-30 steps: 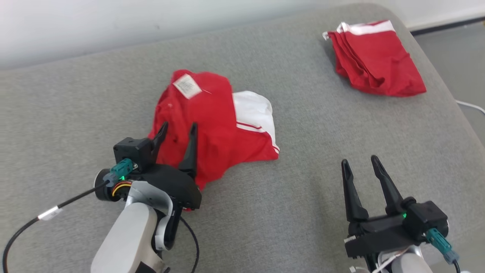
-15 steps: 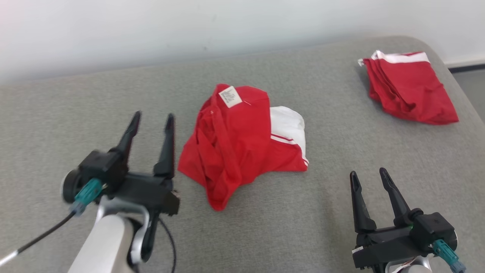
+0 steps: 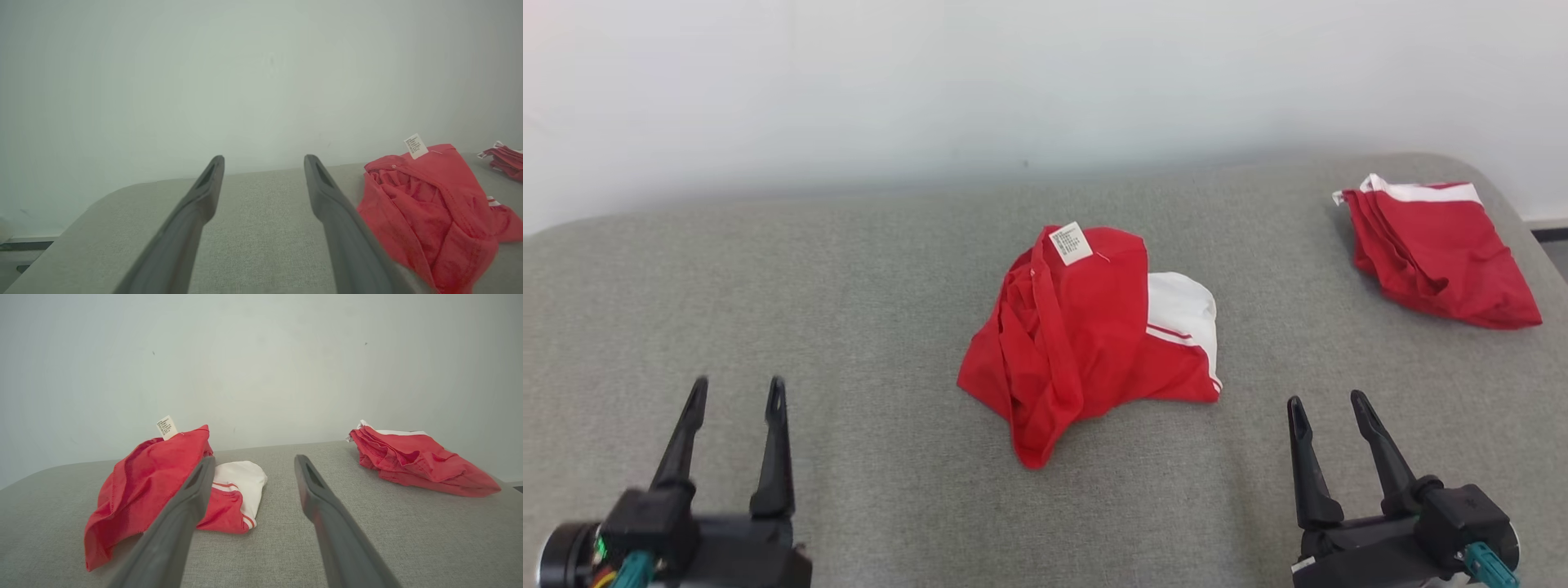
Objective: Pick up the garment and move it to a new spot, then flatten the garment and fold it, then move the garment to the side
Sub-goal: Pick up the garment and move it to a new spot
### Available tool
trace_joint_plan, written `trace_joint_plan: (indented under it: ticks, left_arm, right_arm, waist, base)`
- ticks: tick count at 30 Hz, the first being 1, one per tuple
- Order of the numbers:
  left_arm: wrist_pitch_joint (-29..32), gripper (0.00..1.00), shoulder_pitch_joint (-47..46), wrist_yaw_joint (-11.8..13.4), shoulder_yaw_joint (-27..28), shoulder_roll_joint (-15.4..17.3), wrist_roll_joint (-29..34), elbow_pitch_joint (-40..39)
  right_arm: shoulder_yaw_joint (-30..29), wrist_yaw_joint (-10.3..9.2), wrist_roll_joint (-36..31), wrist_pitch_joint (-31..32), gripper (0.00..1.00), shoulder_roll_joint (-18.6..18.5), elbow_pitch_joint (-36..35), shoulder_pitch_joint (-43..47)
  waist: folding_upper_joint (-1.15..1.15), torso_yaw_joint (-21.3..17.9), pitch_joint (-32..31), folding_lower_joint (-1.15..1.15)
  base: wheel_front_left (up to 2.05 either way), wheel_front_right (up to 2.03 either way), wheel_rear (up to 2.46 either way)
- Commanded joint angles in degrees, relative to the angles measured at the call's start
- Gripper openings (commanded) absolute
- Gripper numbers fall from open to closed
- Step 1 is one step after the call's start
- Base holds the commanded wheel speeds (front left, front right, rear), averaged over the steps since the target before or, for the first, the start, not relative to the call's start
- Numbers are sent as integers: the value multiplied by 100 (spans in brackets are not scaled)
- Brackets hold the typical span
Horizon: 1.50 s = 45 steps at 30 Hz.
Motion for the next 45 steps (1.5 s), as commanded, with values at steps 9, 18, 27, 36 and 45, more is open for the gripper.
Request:
trace_joint_plan:
  ticks: [9,18,27,36,45]
  left_arm:
    - [-138,100,845,185,239,89,71,-292]
    - [-155,100,1322,182,473,-128,296,-391]
    - [-157,100,1458,-40,686,-486,640,-212]
    - [-158,100,1478,-263,952,-757,964,-102]
    - [-158,100,1425,-413,1073,-890,1180,-36]
  right_arm:
    - [-35,-16,39,-2,100,59,13,194]
    - [-106,-16,70,-2,100,124,58,333]
    - [-91,-16,58,-2,100,184,146,439]
    - [-88,-17,47,-2,100,209,197,485]
    - [-88,-17,57,-2,100,213,213,488]
  waist:
    - [0,99,-117,1]
    - [0,120,-173,1]
    - [0,90,-288,1]
    - [0,70,-320,1]
    - [0,83,-306,1]
  base:
    - [0,0,0]
    - [0,0,0]
    - [0,0,0]
    - [0,0,0]
    - [0,0,0]
